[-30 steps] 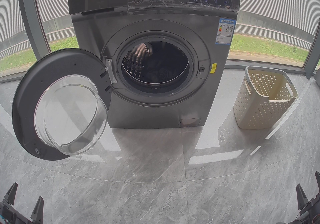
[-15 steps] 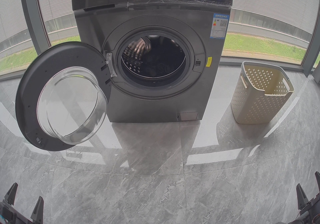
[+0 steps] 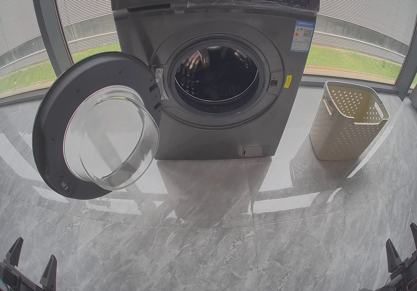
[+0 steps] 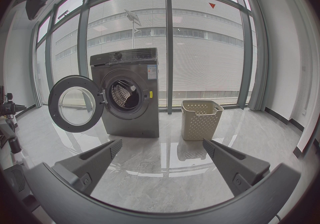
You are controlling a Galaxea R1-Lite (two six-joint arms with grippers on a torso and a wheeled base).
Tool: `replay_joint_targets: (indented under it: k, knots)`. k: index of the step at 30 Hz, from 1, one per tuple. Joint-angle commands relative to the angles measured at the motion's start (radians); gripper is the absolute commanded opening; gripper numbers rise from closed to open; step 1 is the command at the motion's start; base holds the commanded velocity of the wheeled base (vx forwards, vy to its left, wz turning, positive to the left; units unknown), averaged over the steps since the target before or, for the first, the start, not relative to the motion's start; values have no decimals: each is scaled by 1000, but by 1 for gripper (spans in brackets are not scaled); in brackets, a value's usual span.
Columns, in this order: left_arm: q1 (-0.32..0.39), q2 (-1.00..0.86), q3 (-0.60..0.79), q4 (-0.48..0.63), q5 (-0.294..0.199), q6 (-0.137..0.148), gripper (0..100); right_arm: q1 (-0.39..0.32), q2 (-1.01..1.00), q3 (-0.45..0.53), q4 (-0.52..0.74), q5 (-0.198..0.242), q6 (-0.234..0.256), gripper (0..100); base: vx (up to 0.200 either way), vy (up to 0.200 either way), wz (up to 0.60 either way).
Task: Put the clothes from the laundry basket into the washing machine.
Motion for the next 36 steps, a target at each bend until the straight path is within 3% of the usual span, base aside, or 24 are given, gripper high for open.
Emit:
replay_joint_targets:
  k: [1,7,23,26,28,30,34,36]
  knots:
    - [0,-10,16,0,0,0,100,1,-4,16,0,0,-1,100,0,200,0]
    - [1,-10,16,0,0,1,100,1,-4,18,0,0,-1,100,0,200,0]
    - [3,-10,18,-2,0,1,100,1,-4,18,0,0,1,100,0,0,0]
    - [4,-13,18,-6,3,26,100,1,-4,18,0,0,1,100,0,0,0]
    - [4,-13,4,-19,4,21,100,1,-4,18,0,0,1,100,0,0,0]
    - [6,96,-214,-57,-2,-32,100,1,-4,16,0,0,-1,100,0,0,0]
    - [-6,285,-343,-31,-17,-35,100,0,-3,16,0,0,1,100,0,0,0]
    - [-25,515,-352,-58,-34,-35,100,1,-4,18,0,0,1,100,0,0,0]
